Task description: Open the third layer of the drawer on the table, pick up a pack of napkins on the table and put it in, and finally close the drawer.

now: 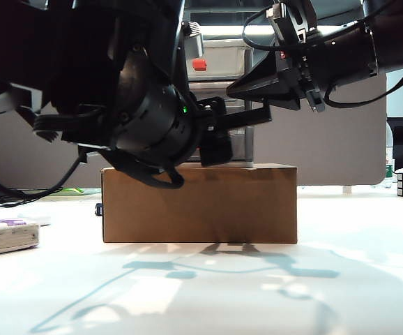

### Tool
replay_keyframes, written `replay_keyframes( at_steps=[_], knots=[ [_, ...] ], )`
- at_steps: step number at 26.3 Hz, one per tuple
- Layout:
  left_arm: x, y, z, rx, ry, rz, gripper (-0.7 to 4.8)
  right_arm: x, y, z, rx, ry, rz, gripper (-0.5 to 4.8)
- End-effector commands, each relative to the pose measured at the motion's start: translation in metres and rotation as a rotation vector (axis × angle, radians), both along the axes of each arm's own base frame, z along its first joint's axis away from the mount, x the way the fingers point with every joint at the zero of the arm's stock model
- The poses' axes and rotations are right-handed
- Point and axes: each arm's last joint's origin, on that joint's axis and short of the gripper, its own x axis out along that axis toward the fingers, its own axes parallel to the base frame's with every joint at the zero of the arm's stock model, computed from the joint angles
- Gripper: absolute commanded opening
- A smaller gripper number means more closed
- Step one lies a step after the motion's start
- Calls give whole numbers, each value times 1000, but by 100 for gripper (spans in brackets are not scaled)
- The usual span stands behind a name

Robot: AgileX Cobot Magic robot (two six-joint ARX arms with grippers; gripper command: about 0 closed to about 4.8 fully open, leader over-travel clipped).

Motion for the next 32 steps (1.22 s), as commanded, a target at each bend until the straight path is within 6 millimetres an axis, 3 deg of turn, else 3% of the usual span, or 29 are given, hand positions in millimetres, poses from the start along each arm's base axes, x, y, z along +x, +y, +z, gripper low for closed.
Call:
replay_keyframes(
  at_steps=[1, 12, 16, 24, 29, 32],
  knots=[
    [2, -2, 4, -12, -14, -12, 150, 0, 1, 4, 7, -21, -1, -6],
    [3, -5, 9, -1, -33, -13, 147, 0, 1, 3, 4, -12, 0, -6],
    [3, -4, 9, 17, -37, -11, 108, 0, 1, 3, 3, -11, 0, -6],
    [6, -3, 9, 17, -38, 2, 105, 0, 1, 3, 3, -11, 0, -6],
    [8, -1, 8, 22, -35, 10, 14, 0, 1, 3, 3, -11, 0, -6],
    [8, -1, 8, 23, -34, 10, -6, 0, 1, 3, 1, -14, 0, -6]
  ],
)
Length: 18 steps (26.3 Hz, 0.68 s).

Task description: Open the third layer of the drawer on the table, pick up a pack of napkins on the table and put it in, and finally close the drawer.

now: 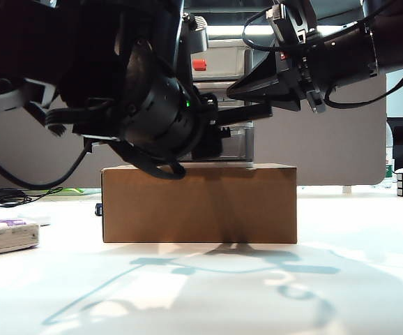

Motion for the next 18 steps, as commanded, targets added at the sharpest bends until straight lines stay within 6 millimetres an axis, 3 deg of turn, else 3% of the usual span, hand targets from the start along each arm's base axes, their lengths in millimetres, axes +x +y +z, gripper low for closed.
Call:
replay_keyframes(
  at_steps=[1, 8, 18],
  knots=[
    [0, 0, 2, -4, -6, 6, -6, 0, 1, 3, 4, -21, 1, -6],
    [-9, -5, 1, 5, -7, 11, -6, 1, 1, 4, 5, -25, -3, -6],
    [-42, -19, -2, 42, -1, 2, -6, 1, 1, 4, 3, -27, -2, -6]
  ],
)
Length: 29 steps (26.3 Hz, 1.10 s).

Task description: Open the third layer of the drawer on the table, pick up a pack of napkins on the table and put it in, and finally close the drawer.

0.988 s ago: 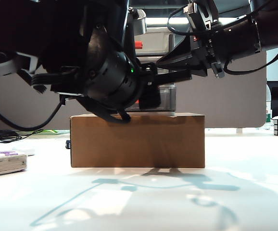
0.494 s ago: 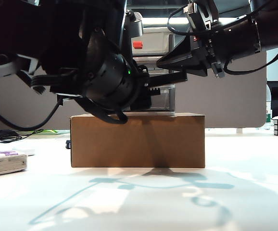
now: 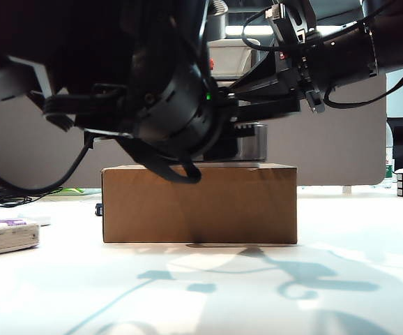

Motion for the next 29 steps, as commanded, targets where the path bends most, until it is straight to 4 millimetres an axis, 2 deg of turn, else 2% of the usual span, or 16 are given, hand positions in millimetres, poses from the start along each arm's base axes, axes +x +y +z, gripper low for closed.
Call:
replay_keyframes(
  at_steps=[1, 11, 22, 23, 27, 29],
  knots=[
    [-10, -4, -1, 16, 6, -11, -6, 1, 0, 4, 4, -25, -3, -6],
    [-43, -15, -2, 20, 3, -58, -6, 1, 0, 4, 4, -24, -2, -6],
    [-51, -8, 2, 49, 63, -53, -4, 1, 1, 4, 5, -24, -1, -6],
    [-54, -8, 4, 56, 62, -59, 1, 1, 0, 4, 5, -23, 0, -6],
    [-72, 0, 25, 92, 50, -69, 90, 0, 1, 3, 3, -12, 13, -6],
    [-79, 8, 36, 120, 50, -79, 90, 0, 1, 2, 3, -8, 19, -6]
  ],
)
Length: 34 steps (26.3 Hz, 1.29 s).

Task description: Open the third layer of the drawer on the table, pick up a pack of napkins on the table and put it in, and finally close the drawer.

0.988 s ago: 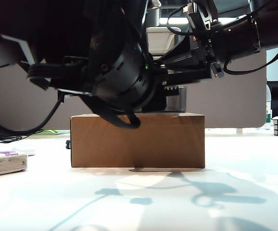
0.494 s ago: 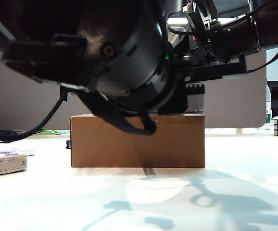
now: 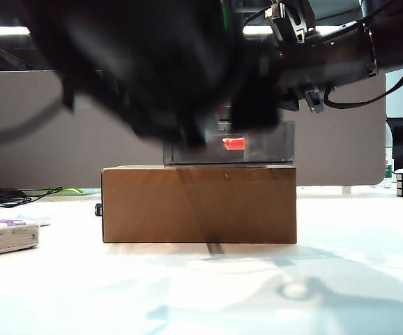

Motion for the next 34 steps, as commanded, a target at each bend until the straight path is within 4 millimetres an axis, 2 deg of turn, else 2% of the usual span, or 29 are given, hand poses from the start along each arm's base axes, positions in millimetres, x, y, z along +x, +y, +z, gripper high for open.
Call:
replay_keyframes(
  at_steps=[1, 6, 7, 8, 14, 15, 16, 17, 20, 25, 27, 28, 29, 33, 34],
  knots=[
    [-11, 16, 19, 78, -3, 1, 90, 0, 1, 2, 3, -9, 12, -6],
    [-15, 47, 48, 142, 35, -62, 89, -1, 1, 1, 4, 6, 38, -6],
    [-8, 62, 56, 170, 55, -51, 87, -1, 1, 1, 3, 15, 53, -6],
    [-4, 69, 59, 182, 75, -55, 83, -1, 1, 0, 1, 22, 55, -6],
    [53, 114, 70, 87, 288, -150, 83, -3, 1, -3, -4, 54, 79, -6],
    [74, 131, 71, 66, 324, -167, 83, -3, 1, -3, -5, 60, 81, -6],
    [83, 139, 71, 61, 338, -167, 83, -3, 1, -3, -6, 61, 81, -6],
    [100, 158, 69, 61, 366, -179, 83, -3, 1, -3, -3, 65, 93, -6],
    [118, 184, 65, 88, 391, -195, 88, -4, 1, -4, -5, 75, 94, -6],
    [127, 213, 53, 168, 487, -90, 92, -4, 1, -5, -8, 82, 94, -6],
    [127, 217, 49, 199, 505, -86, 93, -4, 1, -5, -7, 82, 94, -6],
    [126, 218, 45, 242, 507, -104, 103, -3, 0, -5, -7, 81, 93, -6],
    [126, 218, 43, 287, 499, -126, 139, -3, 0, -5, -7, 82, 92, -6],
    [127, 217, 36, 476, 458, -252, 395, -4, 1, -5, -8, 82, 94, -6],
    [130, 216, 34, 507, 450, -270, 408, -4, 1, -5, -7, 82, 94, -6]
  ],
)
